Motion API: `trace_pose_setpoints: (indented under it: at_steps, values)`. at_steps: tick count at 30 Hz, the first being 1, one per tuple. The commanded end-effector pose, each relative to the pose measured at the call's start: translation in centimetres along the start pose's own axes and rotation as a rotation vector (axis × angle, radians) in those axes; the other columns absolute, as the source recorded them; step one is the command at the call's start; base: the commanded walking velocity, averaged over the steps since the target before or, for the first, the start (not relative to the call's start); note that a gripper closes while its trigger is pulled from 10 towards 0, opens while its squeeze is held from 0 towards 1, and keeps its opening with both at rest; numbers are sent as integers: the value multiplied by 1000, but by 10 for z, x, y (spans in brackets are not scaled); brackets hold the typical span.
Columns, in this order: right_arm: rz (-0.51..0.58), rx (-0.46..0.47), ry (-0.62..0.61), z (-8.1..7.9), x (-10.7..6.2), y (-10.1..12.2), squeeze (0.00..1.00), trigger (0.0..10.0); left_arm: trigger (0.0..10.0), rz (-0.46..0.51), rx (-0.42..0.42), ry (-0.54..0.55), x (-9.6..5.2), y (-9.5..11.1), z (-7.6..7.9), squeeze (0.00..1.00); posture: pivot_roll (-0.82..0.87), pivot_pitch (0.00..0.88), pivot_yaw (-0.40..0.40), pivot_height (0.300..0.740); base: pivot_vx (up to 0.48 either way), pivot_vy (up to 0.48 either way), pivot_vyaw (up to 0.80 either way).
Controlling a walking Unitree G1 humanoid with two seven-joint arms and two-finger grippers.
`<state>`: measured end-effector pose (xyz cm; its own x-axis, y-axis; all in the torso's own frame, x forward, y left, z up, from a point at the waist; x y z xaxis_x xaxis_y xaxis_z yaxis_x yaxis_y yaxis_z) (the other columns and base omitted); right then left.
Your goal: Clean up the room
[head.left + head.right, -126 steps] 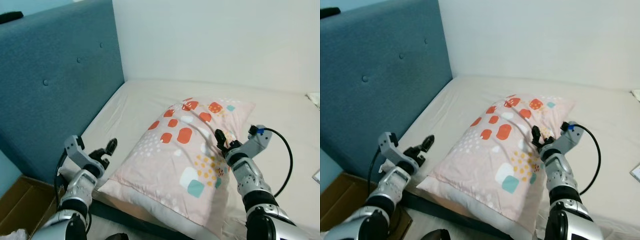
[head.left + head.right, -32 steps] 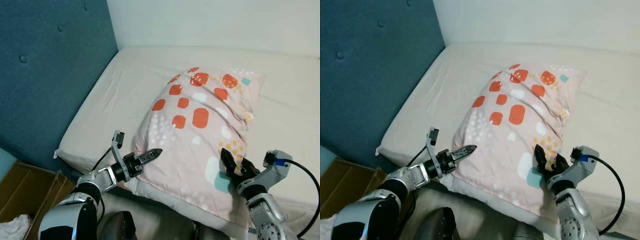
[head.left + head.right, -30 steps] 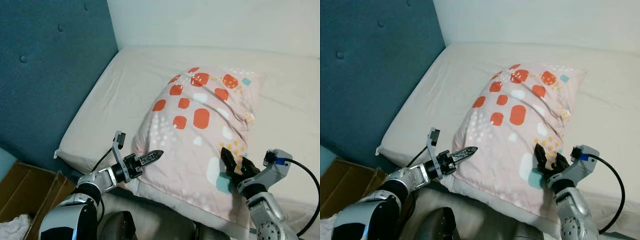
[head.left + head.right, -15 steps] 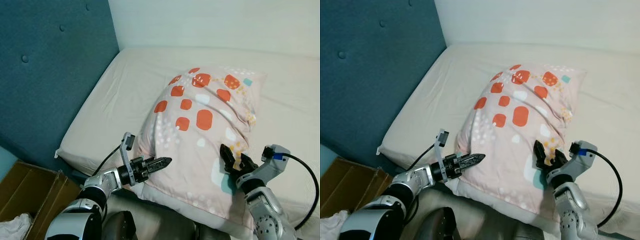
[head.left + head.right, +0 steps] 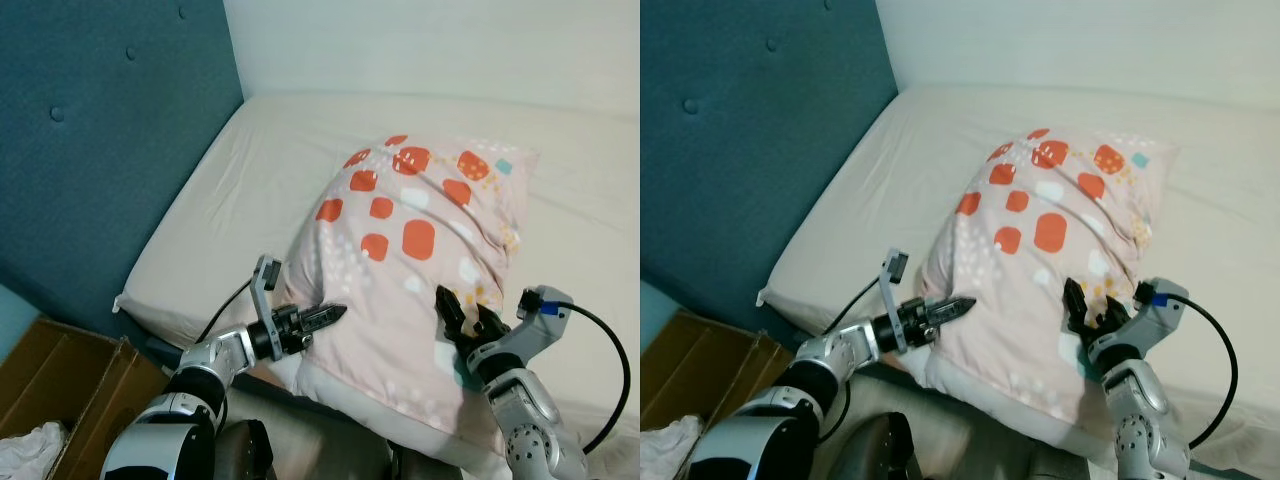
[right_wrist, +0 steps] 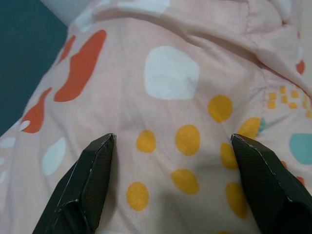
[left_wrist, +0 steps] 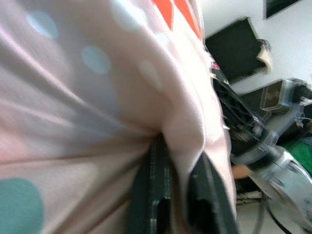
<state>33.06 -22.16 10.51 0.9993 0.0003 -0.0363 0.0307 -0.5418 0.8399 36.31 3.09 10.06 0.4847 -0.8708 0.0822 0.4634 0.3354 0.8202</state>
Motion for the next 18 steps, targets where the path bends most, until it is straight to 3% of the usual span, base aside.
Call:
trace_pose_setpoints:
  at_steps: [1, 3, 5, 6, 8, 9, 11, 12, 13, 14, 18]
  values:
    - [-35, 12, -4, 0, -1, -11, 0, 10000, 0, 10, -17, -1, 7, -2, 3, 0, -156, 223, 38, 591, 0, 0, 0]
    - [-37, 11, -3, 1, -2, -12, 0, 10000, 0, 31, 1, 19, 10, 6, 2, 0, -153, 223, 38, 591, 0, 0, 0]
    - [-41, 11, -4, 1, 0, -14, 0, 10000, 0, 82, 61, 75, 19, 31, 0, 0, -152, 216, 38, 591, 0, 0, 0]
    - [-41, 11, -4, 1, 0, -14, 0, 10000, 0, 82, 61, 75, 19, 31, 0, 0, -152, 216, 38, 591, 0, 0, 0]
    - [-36, 12, 1, -1, 3, -12, 0, 10000, 0, 120, 110, 121, 27, 53, 0, 0, -153, 211, 37, 591, 0, 0, 0]
    - [-36, 12, 1, -1, 3, -12, 0, 10000, 0, 120, 110, 121, 27, 53, 0, 0, -153, 211, 37, 591, 0, 0, 0]
    - [-30, 11, 8, -4, 5, -10, 0, 10000, 0, 213, 176, 236, 32, 96, -3, 0, -154, 209, 39, 591, 0, 0, 0]
    - [-29, 11, 8, -4, 5, -10, 0, 10000, 0, 265, 206, 313, 30, 121, -6, 0, -154, 210, 40, 591, 0, 0, 0]
    - [-29, 11, 8, -4, 5, -10, 0, 10000, 0, 265, 206, 313, 30, 121, -6, 0, -154, 210, 40, 591, 0, 0, 0]
    - [-29, 11, 8, -4, 5, -10, 0, 10000, 0, 298, 221, 363, 28, 136, -8, 0, -154, 210, 40, 591, 0, 0, 0]
    - [-28, 10, 5, -3, 5, -11, 0, 10000, 0, 338, 258, 438, 20, 160, -11, 0, -157, 210, 44, 591, 0, 0, 0]
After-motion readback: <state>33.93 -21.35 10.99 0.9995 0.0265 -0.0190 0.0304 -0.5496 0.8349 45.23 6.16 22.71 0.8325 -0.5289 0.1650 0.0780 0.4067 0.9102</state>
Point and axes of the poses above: a point about 5 cm out from each wrist's last joint towards the gripper, its own x axis pointing out of the wrist towards the gripper, its own y axis along the axis of the wrist's last joint, z = x × y, the point moved 5 cm from there along x, pointing out of the wrist towards the gripper, and after that the axes turned 5 degrees about x, right-handed, at the moved point
